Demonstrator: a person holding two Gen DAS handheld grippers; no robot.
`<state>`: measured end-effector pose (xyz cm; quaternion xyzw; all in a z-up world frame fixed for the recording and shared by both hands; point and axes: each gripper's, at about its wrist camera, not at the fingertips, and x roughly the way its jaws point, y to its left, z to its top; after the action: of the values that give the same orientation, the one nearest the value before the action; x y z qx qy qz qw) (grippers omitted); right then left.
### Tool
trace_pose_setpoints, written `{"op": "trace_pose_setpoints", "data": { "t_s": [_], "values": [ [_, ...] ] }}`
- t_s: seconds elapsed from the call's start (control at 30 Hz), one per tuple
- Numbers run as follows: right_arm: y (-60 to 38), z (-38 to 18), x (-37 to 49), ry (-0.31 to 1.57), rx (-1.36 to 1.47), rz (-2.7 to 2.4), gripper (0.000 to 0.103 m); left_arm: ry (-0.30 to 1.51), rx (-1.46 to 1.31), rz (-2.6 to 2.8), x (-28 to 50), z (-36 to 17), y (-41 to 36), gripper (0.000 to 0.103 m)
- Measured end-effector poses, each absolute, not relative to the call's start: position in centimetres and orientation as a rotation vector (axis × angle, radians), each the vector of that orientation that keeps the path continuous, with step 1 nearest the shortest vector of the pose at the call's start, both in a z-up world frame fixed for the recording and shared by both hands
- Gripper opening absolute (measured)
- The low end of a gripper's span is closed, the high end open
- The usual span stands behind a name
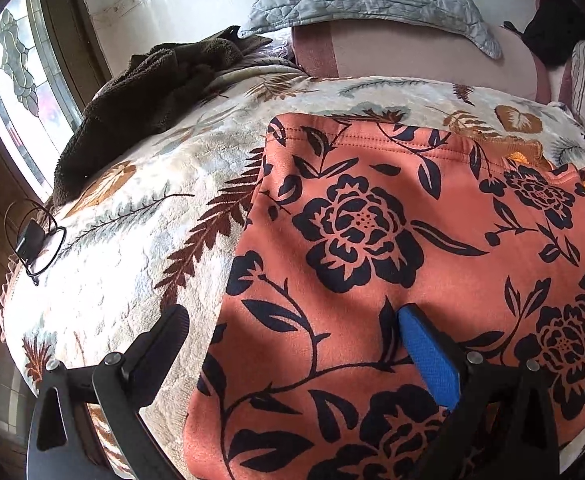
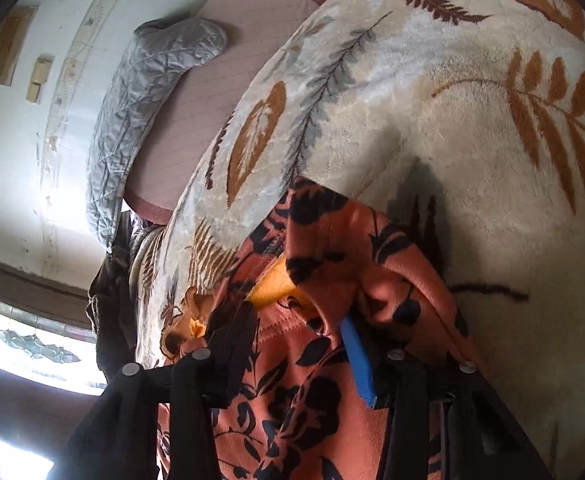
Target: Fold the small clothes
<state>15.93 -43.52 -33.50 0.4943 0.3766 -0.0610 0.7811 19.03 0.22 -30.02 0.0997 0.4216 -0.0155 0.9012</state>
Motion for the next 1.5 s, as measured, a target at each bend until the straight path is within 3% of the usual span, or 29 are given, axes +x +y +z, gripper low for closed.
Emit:
{"op": "trace_pose_setpoints", "data": {
  "t_s": [0.17, 0.27, 0.53, 0.6, 0.97, 1.1, 1.27, 1.5],
  "values": [
    [-44.1, -32.3, 15.2, 0.790, 1.103, -0.103, 0.049, 0.842, 0.208, -0.032, 19.1, -29.6, 0.0, 0.103],
    [-44.2, -30.4, 12.9, 0.749, 1.110, -0.062, 0.061, 0.790, 0.210, -0.030, 18.3, -28.6, -0.1, 0.103],
    [-40.6, -27.9, 5.3, 0.772, 1.111, 0.082, 0.063, 0.752, 0.193, -0.083, 16.9, -27.3, -0.9, 0.103],
    [-39.5, -28.2, 3.6, 0.789, 1.126, 0.098, 0.069, 0.757, 0.177, -0.094, 16.8, -27.2, -0.9, 0.103],
    [-37.0, -31.8, 1.1, 0.852, 1.206, 0.120, 0.069, 0.772, 0.120, -0.108, 16.2, -26.8, 0.2, 0.103],
    [-36.7, -32.7, 0.9, 0.852, 1.208, 0.098, 0.061, 0.781, 0.109, -0.111, 16.3, -26.9, 0.5, 0.103],
    [-36.9, -33.1, 0.9, 0.846, 1.201, 0.076, 0.060, 0.800, 0.097, -0.123, 16.6, -27.0, 0.5, 0.103],
    [-38.0, -33.7, 0.0, 0.818, 1.268, 0.072, 0.061, 0.899, 0.081, -0.165, 17.4, -28.6, -0.2, 0.103]
  ]
}}
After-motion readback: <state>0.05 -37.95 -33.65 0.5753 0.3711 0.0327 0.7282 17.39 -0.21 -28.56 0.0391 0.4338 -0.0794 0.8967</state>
